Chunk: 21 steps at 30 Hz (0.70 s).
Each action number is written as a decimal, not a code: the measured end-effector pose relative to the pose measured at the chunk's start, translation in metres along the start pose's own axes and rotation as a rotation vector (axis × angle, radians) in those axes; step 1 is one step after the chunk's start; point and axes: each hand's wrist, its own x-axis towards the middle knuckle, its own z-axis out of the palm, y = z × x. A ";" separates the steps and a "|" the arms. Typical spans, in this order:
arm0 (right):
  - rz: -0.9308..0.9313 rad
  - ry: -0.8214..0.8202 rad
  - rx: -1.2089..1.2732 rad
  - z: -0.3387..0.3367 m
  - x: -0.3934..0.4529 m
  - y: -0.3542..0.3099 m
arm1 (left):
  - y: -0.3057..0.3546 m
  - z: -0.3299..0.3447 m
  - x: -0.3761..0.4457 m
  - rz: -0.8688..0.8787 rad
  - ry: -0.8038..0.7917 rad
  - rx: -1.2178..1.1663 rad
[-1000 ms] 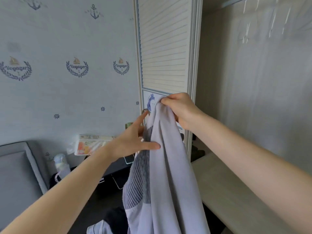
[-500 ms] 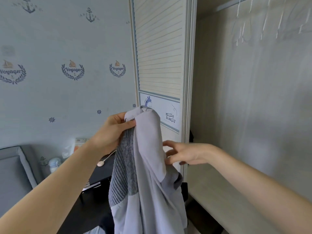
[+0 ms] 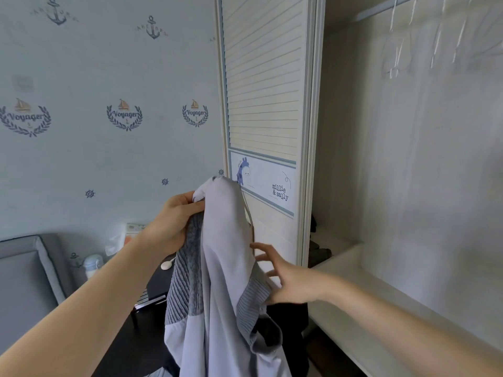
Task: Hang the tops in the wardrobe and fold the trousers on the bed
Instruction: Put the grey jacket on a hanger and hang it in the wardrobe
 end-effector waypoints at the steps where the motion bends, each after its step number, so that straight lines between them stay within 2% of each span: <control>1: 0.003 -0.026 -0.043 0.006 -0.001 0.003 | 0.000 -0.001 0.000 0.003 0.005 -0.003; 3: 0.043 0.006 0.006 0.018 0.000 0.009 | 0.001 -0.001 0.000 -0.002 0.002 -0.002; 7: 0.116 0.348 0.112 0.032 0.020 0.007 | 0.002 -0.006 -0.003 -0.018 -0.005 -0.021; 10: 0.181 0.489 0.180 0.013 0.017 -0.007 | 0.004 -0.020 -0.002 -0.056 0.013 -0.029; 15: 0.133 0.650 0.165 -0.037 0.000 -0.035 | 0.007 -0.042 0.001 -0.092 0.122 0.334; 17: 0.119 0.657 0.162 -0.046 0.003 -0.048 | 0.018 -0.031 -0.007 -0.042 0.063 0.321; 19: 0.091 0.681 0.197 -0.053 0.009 -0.064 | 0.026 -0.002 -0.020 -0.005 -0.110 0.318; 21: 0.065 0.670 0.199 -0.056 0.015 -0.081 | 0.026 0.029 -0.031 0.032 -0.270 0.495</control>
